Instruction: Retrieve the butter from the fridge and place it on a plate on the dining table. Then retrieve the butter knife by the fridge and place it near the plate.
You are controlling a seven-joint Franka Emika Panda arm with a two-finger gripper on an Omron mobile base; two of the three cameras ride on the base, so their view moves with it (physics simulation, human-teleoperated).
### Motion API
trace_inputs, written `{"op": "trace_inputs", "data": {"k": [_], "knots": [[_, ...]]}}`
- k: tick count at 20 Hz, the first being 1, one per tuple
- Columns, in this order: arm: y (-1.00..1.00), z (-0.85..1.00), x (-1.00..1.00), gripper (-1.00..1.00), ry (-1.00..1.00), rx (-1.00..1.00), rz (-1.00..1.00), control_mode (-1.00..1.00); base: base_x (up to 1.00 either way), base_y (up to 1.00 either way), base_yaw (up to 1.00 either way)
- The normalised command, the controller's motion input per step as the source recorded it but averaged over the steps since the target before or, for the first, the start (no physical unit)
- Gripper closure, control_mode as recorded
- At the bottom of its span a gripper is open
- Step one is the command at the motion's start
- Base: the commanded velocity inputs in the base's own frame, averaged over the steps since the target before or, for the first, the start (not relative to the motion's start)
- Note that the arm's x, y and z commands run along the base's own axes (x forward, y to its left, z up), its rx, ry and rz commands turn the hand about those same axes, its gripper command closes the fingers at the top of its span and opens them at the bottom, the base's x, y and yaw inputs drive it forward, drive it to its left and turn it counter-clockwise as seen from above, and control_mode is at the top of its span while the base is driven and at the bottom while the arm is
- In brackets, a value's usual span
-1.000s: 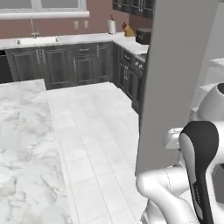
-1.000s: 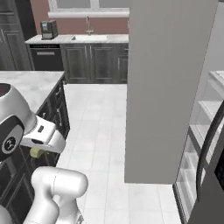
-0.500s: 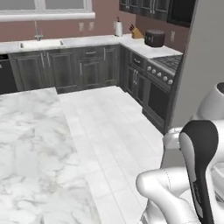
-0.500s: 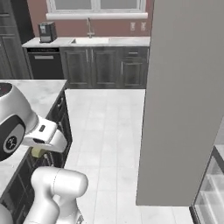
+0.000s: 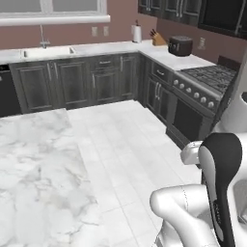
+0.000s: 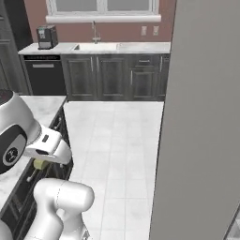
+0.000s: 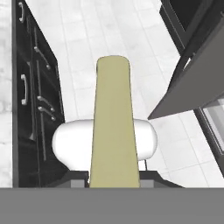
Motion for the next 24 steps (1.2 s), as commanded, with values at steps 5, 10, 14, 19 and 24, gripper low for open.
{"op": "trace_inputs", "data": {"k": [5, 10, 14, 19, 24], "knots": [[0.00, 0.00, 0.00, 1.00, 0.00, 0.00, 0.00, 1.00, 1.00, 0.13, 0.01], [0.00, 0.00, 0.00, 1.00, 0.00, 0.00, 0.00, 1.00, 1.00, 0.11, -0.02], [0.00, 0.00, 0.00, 1.00, 0.00, 0.00, 0.00, 1.00, 1.00, 0.23, -0.41], [0.00, 0.00, 0.00, 1.00, 0.00, 0.00, 0.00, 1.00, 1.00, 0.28, -0.40], [0.00, 0.00, 0.00, 1.00, 0.00, 0.00, 0.00, 1.00, 1.00, 0.66, -0.24]]}}
